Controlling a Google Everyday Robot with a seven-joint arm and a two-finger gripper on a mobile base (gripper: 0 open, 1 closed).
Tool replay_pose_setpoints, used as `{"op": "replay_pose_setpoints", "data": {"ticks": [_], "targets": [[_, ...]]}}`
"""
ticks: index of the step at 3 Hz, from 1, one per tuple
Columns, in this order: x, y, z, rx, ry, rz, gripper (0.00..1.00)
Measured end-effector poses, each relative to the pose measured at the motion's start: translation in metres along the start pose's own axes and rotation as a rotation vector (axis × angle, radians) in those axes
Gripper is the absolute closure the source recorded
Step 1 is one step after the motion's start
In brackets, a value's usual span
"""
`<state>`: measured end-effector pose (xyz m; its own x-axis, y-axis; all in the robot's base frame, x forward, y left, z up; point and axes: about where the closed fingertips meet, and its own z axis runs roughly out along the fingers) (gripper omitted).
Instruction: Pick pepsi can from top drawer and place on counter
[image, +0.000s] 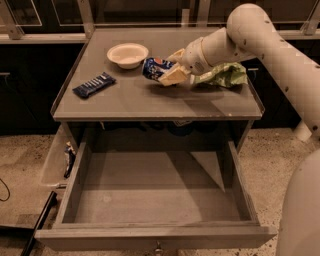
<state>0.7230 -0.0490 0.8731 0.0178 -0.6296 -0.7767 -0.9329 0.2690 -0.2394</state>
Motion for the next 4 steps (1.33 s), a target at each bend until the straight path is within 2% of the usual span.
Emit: {"op": "replay_pose_setpoints", "data": {"ticks": [3, 4], "targets": [[0.0, 0.0001, 0.0001, 0.0, 0.0, 0.0, 0.12], [0.0, 0.0001, 0.0001, 0.0, 0.0, 0.0, 0.0]]}}
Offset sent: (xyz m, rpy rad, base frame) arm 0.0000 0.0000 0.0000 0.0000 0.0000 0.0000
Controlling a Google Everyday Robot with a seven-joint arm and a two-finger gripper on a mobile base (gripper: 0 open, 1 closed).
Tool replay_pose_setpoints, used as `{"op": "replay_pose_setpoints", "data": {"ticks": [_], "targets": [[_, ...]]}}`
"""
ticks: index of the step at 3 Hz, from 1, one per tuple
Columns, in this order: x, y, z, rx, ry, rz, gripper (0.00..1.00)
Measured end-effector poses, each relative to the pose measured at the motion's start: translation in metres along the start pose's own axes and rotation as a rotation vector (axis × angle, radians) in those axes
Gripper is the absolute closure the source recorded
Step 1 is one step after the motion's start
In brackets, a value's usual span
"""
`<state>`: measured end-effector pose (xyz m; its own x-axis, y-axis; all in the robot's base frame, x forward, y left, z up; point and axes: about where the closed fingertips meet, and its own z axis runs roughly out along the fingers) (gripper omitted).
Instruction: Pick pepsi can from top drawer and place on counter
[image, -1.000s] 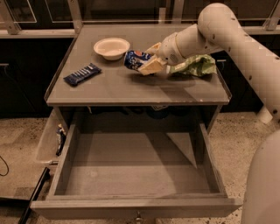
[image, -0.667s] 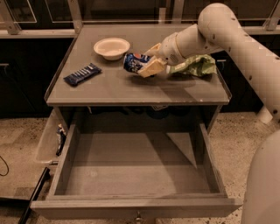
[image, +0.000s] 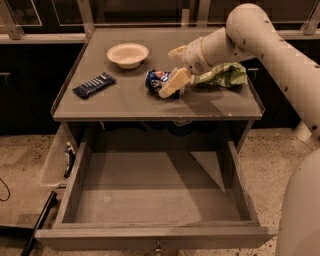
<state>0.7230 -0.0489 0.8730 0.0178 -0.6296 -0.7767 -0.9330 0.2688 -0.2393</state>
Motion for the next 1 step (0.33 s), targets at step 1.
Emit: {"op": "replay_pose_setpoints", "data": {"ticks": [1], "targets": [[0.0, 0.0, 0.0, 0.0, 0.0, 0.0, 0.0]]}}
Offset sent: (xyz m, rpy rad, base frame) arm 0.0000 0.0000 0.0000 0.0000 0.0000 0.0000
